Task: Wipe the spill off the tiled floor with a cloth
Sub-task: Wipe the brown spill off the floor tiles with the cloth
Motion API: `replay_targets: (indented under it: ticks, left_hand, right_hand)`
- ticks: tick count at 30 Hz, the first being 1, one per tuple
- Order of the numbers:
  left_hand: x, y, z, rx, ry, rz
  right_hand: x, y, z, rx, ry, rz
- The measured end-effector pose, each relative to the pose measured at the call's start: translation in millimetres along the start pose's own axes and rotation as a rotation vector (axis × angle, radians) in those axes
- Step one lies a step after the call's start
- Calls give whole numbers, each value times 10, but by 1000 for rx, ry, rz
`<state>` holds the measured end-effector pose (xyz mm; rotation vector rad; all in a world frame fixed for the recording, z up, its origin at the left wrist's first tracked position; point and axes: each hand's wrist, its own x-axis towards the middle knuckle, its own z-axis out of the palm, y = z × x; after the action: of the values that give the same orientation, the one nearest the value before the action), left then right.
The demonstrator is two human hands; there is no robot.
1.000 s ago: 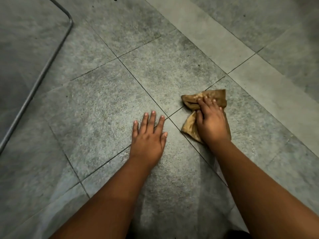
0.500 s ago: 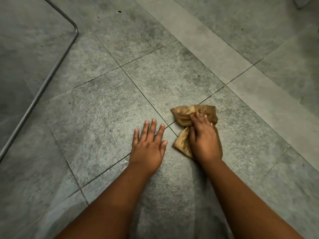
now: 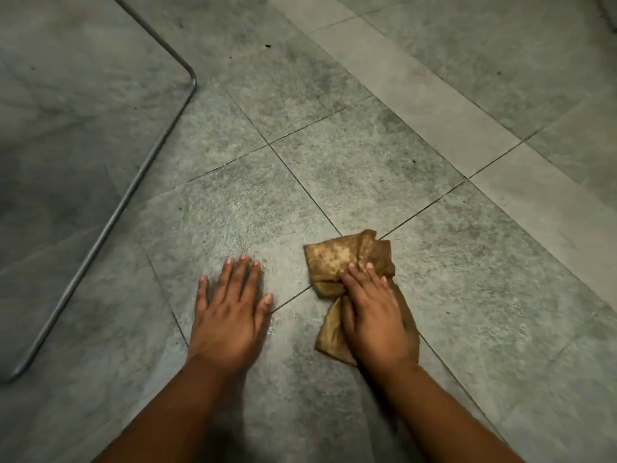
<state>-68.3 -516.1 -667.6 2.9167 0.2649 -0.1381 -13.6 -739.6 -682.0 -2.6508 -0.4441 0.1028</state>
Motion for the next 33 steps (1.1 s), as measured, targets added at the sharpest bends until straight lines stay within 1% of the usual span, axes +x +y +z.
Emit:
replay_targets:
  ticks: [2,4,6,9,12,15,17,19,21,24,26,27,28,31,33]
  left_hand:
    - [-13,-70,-35,7,-3,-23]
    - [-39,-86,-59,11,-20,-40]
    - [-41,-73,-83,12,-26,-46]
    - [-43,-70,-75,10,-41,-41]
    - [-52,-118,-33,11,-62,10]
    - [-87,-204,-16,6,-58,-2]
    - [-129,-291,-5,-1,-53,-45]
    - [-196,-417,7,-6,-35,-111]
    - [-263,-516,8,-4,-14,-159]
    - [-296,-572,-22,-16,12,-181]
    - [-261,-595,-58,-26,13,-198]
    - [-239,-605,-76,-31,15,-213]
    - [-209,-627,-103,-38,23,-235]
    - [-152,-700,-150,-49,53,-302]
    - [-162,-751,-146,-49,72,-321]
  right_hand:
    - [235,55,-47,14,-28,-14]
    - [569,103,-44,-12,-17,-16]
    - [871,85,-21,-24,-3,29]
    - [906,-23,-5,-23,5,45]
    - [384,-212,53,11,-69,-113]
    - [-119,-405,158,-1,-164,-274]
    - [-113,-406,180,-16,-195,-321]
    - [108,-398,197,-10,-200,-340]
    - [438,-423,256,-4,-157,-301]
    - [952,-589,357,-18,-72,-151]
    - [1082,-724,401,-17,-37,-86]
    - [1040,-767,423,-13,-43,-92]
    - [946,-814,443,-7,-65,-144]
    - [301,-915,486,24,-203,-394]
    - [-88,-920,495,34,-268,-490]
